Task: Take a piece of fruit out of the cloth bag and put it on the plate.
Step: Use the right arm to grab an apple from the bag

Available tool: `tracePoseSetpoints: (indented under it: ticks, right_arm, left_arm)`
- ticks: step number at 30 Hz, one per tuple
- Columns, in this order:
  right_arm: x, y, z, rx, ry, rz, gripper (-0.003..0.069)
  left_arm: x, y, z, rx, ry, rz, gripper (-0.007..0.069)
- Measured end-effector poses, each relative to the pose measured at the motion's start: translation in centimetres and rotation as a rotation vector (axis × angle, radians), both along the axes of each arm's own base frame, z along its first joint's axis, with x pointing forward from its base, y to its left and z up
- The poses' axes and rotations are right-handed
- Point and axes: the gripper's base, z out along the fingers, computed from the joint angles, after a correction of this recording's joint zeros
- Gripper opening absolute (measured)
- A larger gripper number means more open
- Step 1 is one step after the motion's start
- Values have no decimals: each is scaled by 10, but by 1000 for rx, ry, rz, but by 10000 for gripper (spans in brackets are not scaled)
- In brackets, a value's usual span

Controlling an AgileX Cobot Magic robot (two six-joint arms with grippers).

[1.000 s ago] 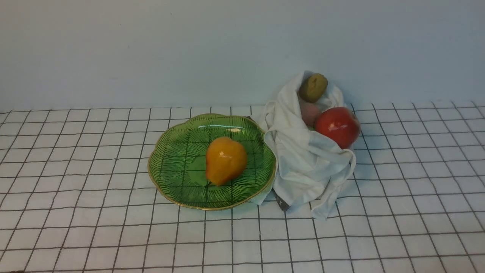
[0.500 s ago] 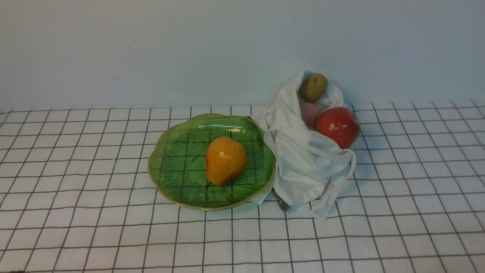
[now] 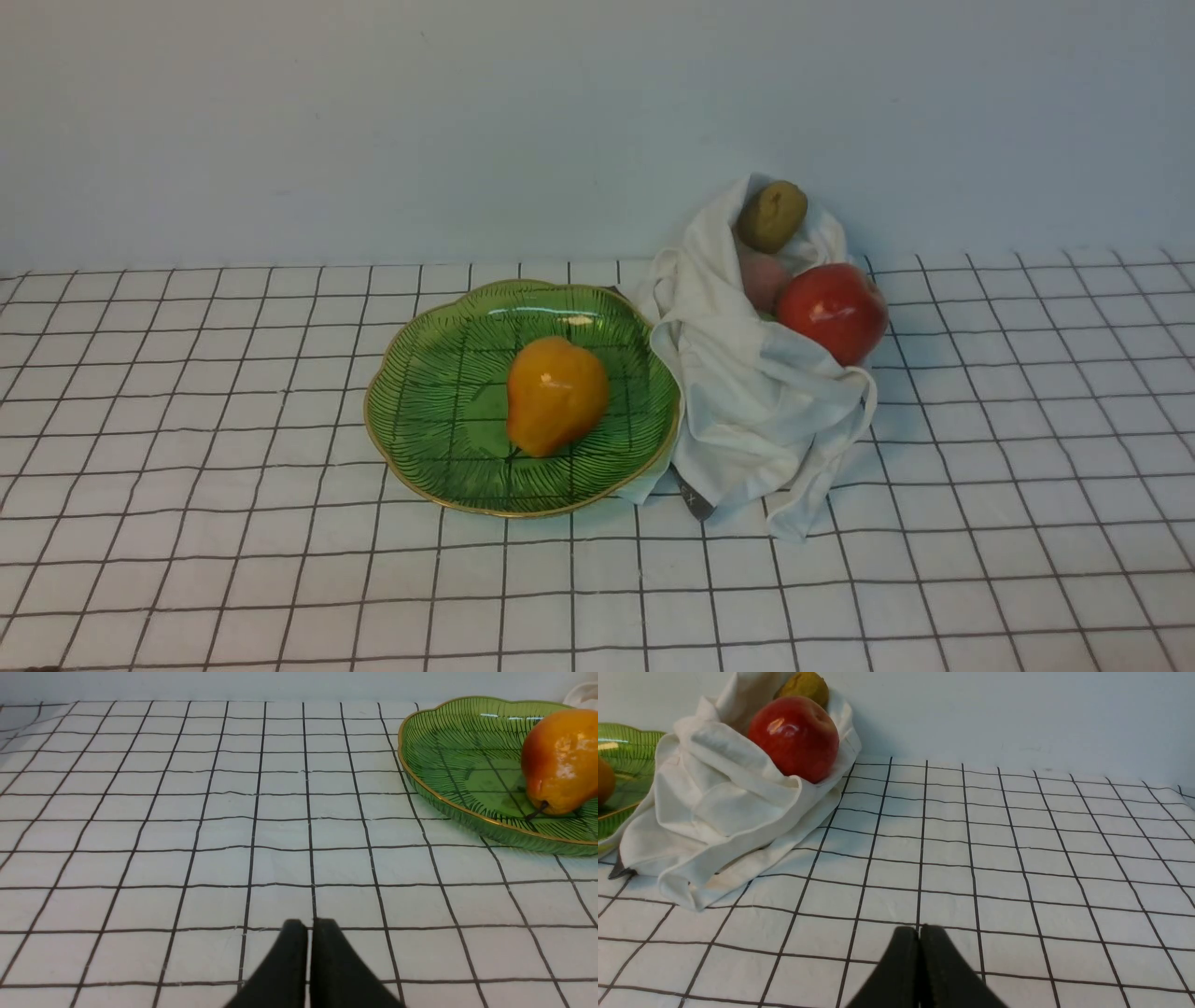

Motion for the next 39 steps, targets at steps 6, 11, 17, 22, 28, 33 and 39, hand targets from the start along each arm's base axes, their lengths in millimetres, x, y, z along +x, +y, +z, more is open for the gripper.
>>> tracePoseSetpoints:
  ticks: [6, 11, 17, 22, 28, 33, 39]
  right_arm:
    - [0, 0, 0, 0, 0, 0, -14]
    - [0, 0, 0, 0, 0, 0, -14]
    - [0, 0, 0, 0, 0, 0, -14]
    - [1, 3, 2, 216, -35, -6, -14]
    - [1, 10, 10, 961, -42, -39, -14]
    - [1, 13, 12, 1187, -19, -42, -14]
    - [-1, 14, 24, 1096, -51, 1, -14]
  left_arm:
    - [0, 0, 0, 0, 0, 0, -5]
    - [0, 0, 0, 0, 0, 0, -5]
    - [0, 0, 0, 0, 0, 0, -5]
    - [0, 0, 0, 0, 0, 0, -5]
    - [0, 0, 0, 0, 0, 0, -5]
    - [0, 0, 0, 0, 0, 0, -5]
    - [0, 0, 0, 0, 0, 0, -5]
